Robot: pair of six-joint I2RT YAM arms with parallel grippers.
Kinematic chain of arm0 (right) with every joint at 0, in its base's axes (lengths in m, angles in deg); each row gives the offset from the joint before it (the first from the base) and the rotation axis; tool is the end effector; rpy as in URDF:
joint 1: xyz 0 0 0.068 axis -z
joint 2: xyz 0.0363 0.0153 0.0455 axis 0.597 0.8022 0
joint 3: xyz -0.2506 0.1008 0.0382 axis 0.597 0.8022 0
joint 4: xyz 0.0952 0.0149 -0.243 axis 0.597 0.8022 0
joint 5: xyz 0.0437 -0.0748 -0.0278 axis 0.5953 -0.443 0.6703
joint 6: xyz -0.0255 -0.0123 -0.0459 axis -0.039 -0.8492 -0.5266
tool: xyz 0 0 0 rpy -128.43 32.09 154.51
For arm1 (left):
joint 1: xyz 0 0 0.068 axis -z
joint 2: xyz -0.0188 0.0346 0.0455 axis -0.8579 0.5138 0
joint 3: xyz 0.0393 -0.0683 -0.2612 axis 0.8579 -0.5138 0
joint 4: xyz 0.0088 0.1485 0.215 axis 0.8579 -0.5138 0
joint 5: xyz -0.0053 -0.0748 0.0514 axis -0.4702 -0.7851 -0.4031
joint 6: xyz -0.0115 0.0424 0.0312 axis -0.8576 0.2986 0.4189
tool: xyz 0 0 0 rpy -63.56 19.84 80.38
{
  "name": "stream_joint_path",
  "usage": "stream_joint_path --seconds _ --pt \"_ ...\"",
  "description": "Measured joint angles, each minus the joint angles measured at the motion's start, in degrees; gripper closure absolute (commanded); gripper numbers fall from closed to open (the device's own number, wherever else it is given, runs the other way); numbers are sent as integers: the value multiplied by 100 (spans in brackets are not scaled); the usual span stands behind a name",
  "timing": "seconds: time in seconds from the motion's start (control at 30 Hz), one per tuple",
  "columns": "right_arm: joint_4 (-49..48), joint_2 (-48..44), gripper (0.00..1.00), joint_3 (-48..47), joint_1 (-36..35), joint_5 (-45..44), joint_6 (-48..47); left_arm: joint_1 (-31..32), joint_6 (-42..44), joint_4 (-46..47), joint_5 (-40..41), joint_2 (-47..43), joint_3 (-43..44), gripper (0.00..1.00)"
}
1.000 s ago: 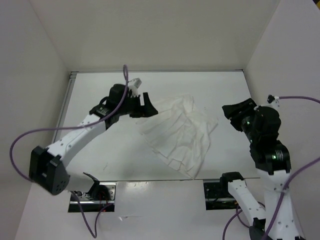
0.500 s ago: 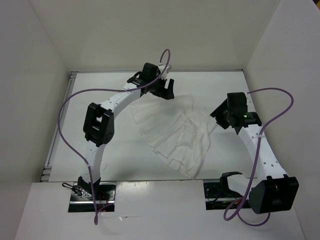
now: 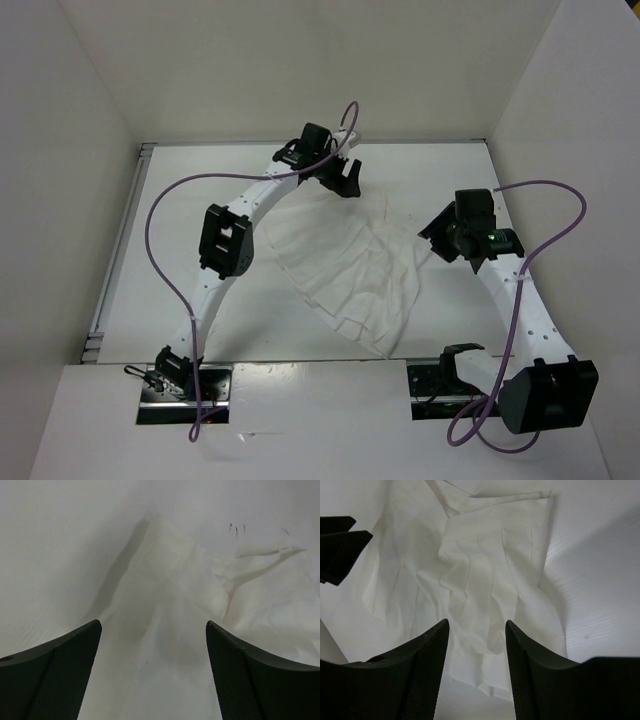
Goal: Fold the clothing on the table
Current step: Flatten the skirt out
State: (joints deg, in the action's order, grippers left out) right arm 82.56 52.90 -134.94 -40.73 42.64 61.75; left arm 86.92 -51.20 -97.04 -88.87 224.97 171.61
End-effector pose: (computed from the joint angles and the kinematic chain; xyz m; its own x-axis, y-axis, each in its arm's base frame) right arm 0.2152 0.0141 0.2960 -0.5301 0.7112 -0.4617 0.5273 0.7029 0.4774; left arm 0.4950 -0.2792 0.2304 -0.5639 0.2465 -0.7882 0.7040 0.6424 -0.3028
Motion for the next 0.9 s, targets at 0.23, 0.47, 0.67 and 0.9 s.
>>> stream_joint_path --seconds 0.23,0.47,0.67,0.9 --pt "136 -17 45 0 0 0 20 94 129 -669 -125 1429 2594 17" --pt "310 -177 45 4 0 -2 50 269 151 -1003 42 1711 2721 26" --pt "358 -236 45 4 0 -9 66 385 240 -1071 225 1735 2516 100" --pt "354 -490 45 42 0 -2 66 439 138 -1193 442 1690 2507 100"
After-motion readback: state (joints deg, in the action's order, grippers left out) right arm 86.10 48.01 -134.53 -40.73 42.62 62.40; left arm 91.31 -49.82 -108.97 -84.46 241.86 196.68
